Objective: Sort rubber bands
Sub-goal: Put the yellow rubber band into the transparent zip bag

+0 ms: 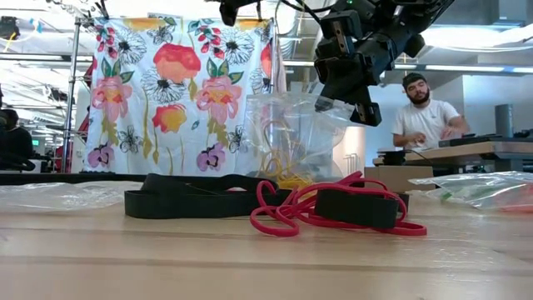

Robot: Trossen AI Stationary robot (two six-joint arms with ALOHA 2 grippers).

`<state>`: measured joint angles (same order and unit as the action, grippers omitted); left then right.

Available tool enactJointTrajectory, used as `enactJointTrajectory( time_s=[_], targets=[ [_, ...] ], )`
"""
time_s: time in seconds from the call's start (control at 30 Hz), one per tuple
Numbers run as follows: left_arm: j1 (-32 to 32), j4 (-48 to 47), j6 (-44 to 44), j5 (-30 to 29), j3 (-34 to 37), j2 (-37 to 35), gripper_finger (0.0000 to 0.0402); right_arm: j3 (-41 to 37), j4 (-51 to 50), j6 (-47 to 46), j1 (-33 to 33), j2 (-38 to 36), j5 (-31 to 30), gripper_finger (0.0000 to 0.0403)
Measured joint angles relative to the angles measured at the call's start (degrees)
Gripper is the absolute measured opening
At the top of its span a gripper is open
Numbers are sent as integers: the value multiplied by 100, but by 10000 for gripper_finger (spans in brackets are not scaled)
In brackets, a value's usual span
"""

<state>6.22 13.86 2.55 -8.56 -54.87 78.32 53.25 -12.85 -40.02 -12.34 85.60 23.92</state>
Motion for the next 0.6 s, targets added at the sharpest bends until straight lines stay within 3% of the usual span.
enactJointTrajectory(
  time_s=[0.2,0.43,0.6],
  targets=[
    [-50,-360,-38,-567,2,0,0,0,-3,-1,0,0,0,8],
    [132,-256,-150,-69,-1,0,0,0,3,51,0,0,0,8],
    [268,-296,-174,-68,-149,-2,0,0,5,110,0,0,0,8]
  ],
)
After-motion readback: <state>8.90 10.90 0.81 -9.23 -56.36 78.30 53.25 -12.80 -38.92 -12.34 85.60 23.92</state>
